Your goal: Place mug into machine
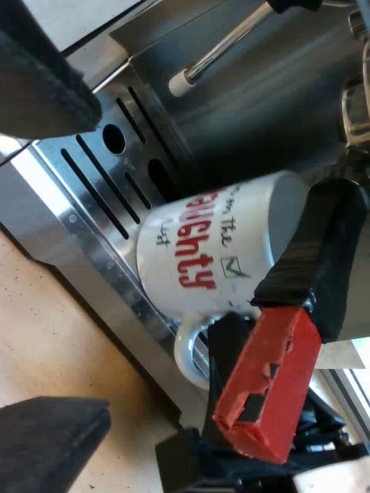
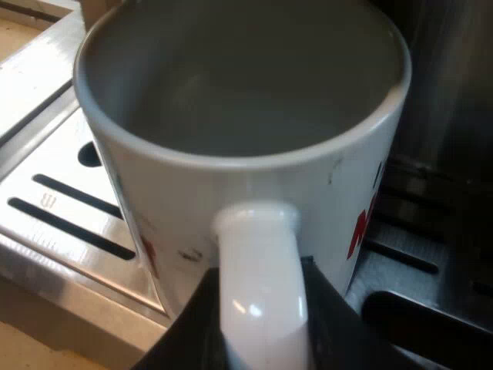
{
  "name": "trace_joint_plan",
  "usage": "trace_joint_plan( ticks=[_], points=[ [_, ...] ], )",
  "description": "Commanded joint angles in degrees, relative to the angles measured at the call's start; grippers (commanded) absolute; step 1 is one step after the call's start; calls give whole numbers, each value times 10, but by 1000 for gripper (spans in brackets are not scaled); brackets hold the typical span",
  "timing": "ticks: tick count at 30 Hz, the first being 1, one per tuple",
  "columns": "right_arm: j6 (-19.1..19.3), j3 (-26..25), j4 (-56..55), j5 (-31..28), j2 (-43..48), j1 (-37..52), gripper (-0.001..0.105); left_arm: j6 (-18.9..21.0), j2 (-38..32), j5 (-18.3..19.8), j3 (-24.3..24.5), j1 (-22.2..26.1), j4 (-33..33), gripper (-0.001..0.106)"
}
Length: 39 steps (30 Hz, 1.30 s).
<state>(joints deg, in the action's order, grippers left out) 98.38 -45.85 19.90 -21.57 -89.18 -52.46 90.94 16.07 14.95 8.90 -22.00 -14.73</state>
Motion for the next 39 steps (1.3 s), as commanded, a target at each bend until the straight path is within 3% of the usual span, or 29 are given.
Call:
trace_joint_plan(
  ticks=[1,5,7,13,19,24,35,39],
  points=[
    [8,-12,25,11,1,2,16,14,-1,2,2,-2,9,71],
    [8,-12,31,9,1,2,48,17,-1,2,2,-2,9,71],
    [8,-12,30,7,4,2,56,17,-1,2,2,-2,9,71],
    [5,-5,30,8,29,2,56,17,-1,2,2,-2,9,71],
    [4,37,51,4,49,-14,56,17,-1,2,2,-2,14,71],
    [4,77,97,-50,46,-37,56,17,-1,2,2,-2,14,71],
    [7,76,218,-48,-32,-37,52,17,-1,2,2,-2,18,71],
    [8,49,218,-48,-62,-24,50,17,-1,2,2,-2,18,71]
  ],
)
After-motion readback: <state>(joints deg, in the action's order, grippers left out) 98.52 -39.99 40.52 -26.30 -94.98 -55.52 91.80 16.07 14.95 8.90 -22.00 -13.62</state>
